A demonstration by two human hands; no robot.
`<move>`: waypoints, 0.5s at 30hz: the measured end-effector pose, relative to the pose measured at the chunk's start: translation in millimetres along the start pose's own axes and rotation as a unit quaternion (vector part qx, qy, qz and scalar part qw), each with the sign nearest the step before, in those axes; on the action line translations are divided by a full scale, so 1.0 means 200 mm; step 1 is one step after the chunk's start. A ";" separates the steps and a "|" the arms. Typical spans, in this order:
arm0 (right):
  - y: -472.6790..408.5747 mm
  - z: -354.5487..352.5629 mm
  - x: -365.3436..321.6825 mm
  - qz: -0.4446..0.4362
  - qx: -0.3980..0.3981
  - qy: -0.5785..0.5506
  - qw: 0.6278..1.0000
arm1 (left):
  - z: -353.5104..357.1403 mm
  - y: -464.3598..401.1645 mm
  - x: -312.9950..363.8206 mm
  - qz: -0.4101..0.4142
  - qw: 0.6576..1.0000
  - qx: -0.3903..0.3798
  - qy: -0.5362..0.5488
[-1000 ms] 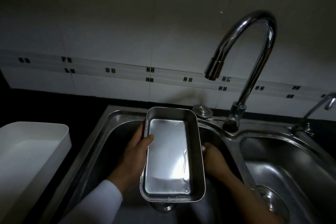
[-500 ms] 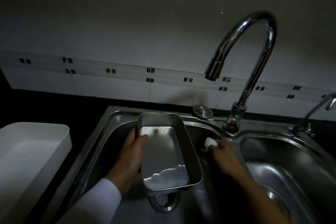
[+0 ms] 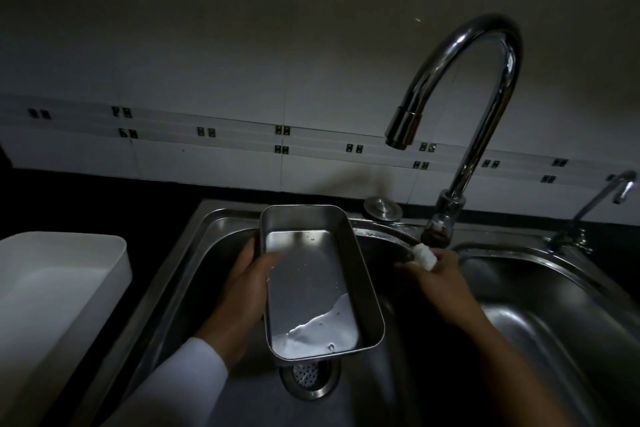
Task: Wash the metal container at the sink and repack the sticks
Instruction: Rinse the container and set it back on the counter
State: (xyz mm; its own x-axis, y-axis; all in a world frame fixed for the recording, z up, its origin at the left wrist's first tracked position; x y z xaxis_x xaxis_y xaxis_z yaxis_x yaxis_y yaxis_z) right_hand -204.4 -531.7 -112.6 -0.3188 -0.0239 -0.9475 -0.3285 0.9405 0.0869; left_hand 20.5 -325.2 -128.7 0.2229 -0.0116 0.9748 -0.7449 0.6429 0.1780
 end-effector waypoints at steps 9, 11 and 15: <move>0.05 -0.09 -0.12 -0.021 -0.030 0.048 0.998 | 0.01 0.01 0.01 0.002 1.000 -0.012 0.004; 0.06 -0.04 -0.10 0.035 -0.076 -0.039 0.996 | 0.01 0.01 0.00 -0.003 1.000 -0.012 0.006; 0.10 0.08 -0.06 0.025 -0.165 -0.071 0.983 | 0.00 -0.01 -0.01 -0.005 1.000 -0.006 0.003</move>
State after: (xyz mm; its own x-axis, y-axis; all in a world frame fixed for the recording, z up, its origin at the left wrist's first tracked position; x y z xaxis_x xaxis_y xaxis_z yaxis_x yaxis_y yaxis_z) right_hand -193.5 -507.7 -104.0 -0.2215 0.0890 -0.9711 -0.5939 0.7776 0.2067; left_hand 20.4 -326.3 -130.9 0.2340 -0.0123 0.9722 -0.7349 0.6524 0.1851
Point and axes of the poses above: each hand's wrist, its own y-axis away from the middle knuckle, its own z-axis out of the palm, x = y × z, the point moved 6 cm from there along -y, towards the middle knuckle, and after that the axes turned 1 degree about x, right-handed, at the moved point
